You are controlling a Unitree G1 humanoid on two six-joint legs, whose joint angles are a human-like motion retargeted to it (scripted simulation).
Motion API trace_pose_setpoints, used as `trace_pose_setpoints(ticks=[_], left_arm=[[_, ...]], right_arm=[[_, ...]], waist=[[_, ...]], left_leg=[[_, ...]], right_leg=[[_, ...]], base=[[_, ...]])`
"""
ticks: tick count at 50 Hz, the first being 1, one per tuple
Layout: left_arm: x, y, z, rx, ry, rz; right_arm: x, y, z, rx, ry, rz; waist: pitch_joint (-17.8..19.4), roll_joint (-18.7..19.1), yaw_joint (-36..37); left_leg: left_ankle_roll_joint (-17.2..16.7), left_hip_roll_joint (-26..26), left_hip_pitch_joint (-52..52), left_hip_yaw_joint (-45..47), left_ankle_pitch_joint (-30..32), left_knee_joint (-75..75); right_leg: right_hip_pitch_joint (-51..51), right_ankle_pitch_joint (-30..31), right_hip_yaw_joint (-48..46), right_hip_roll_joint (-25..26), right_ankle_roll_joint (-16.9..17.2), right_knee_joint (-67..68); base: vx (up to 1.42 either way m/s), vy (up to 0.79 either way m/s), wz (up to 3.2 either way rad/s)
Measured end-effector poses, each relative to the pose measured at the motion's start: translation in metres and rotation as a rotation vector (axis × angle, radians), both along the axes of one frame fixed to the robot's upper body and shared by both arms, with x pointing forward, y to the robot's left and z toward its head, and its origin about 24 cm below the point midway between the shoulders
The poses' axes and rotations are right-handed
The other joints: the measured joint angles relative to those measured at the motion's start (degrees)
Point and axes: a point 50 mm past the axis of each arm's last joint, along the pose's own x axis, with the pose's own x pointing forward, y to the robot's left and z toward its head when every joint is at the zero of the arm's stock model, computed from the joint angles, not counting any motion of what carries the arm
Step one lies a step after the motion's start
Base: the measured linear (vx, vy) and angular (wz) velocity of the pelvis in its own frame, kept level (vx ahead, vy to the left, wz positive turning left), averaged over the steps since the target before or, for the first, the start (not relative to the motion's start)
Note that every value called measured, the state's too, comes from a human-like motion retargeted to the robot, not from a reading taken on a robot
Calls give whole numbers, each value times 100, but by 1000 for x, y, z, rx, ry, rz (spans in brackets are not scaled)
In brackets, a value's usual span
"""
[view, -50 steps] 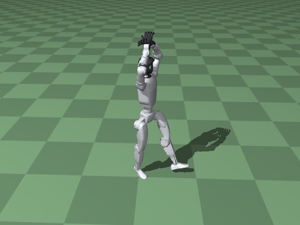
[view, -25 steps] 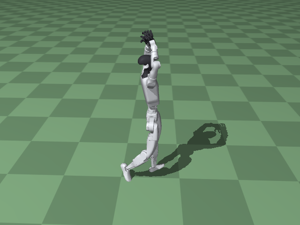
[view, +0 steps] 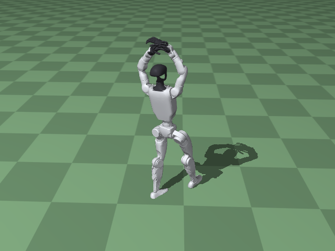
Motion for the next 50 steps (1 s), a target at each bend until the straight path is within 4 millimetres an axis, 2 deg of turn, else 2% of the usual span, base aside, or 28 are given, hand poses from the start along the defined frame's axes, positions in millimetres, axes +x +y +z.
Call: trace_pose_setpoints(ticks=[3,8,15,22,30,35,38,40,45,48,50], left_arm=[[-4,-2,-1,10,-16,-5],[-9,-4,-2,23,-20,-20],[-1,-1,-1,21,7,-17],[7,0,-1,28,14,19],[22,-7,-6,56,70,43],[29,-4,-6,29,113,9],[27,-1,-5,11,122,-11],[24,0,-4,1,120,-16],[14,0,-1,-11,97,-17],[9,-1,-1,-18,90,-30],[11,2,1,-43,93,-28]], right_arm=[[-7,-1,0,-1,-31,-12],[-15,-3,0,0,-60,-29],[-8,0,-1,-5,-49,-49],[5,-2,-2,-7,23,-14],[26,-16,-3,-5,141,16],[23,-16,-3,-10,131,-22],[18,-12,-2,-10,121,-27],[15,-11,-1,-5,118,-19],[9,-9,2,16,107,11],[5,-8,2,23,86,11],[4,-7,1,24,70,-7]], waist=[[158,18,126],[280,63,-8],[159,29,-391],[42,12,-375],[-151,218,-438],[-202,141,-649],[-167,-67,-675],[-152,-215,-651],[-235,-376,-442],[-305,-342,-256],[-376,-353,-123]], left_leg=[[-5,51,347,-74,-116,-24],[-5,178,752,-436,-173,-58],[-5,335,1027,-1141,-23,-155],[-5,377,1226,-1570,59,-141],[-5,502,1305,-1641,608,202],[-5,148,1154,-1460,1379,789],[-5,-117,609,-831,1677,1736],[-5,-86,-5,-211,1575,2657],[16,944,-1528,1219,301,4394],[251,1310,-2105,1768,-323,4318],[314,1397,-2397,2012,-457,3794]], right_leg=[[-105,106,-441,382,0,-549],[-309,-362,-270,744,0,-728],[187,-150,208,721,0,-726],[905,-66,300,849,0,-669],[1262,-517,150,1075,0,-707],[1530,-911,189,998,0,-545],[1693,-1068,224,748,0,-462],[1750,-1146,223,602,0,-400],[1736,-1303,196,657,0,-259],[1748,-1386,201,722,0,-187],[1723,-1458,203,710,0,-127]], base=[[34,-22,33],[37,-6,81],[39,2,112],[43,-5,77],[45,-12,17],[48,-9,8],[33,-14,20],[20,-27,29],[22,-36,15],[28,-11,-2],[27,-5,0]])
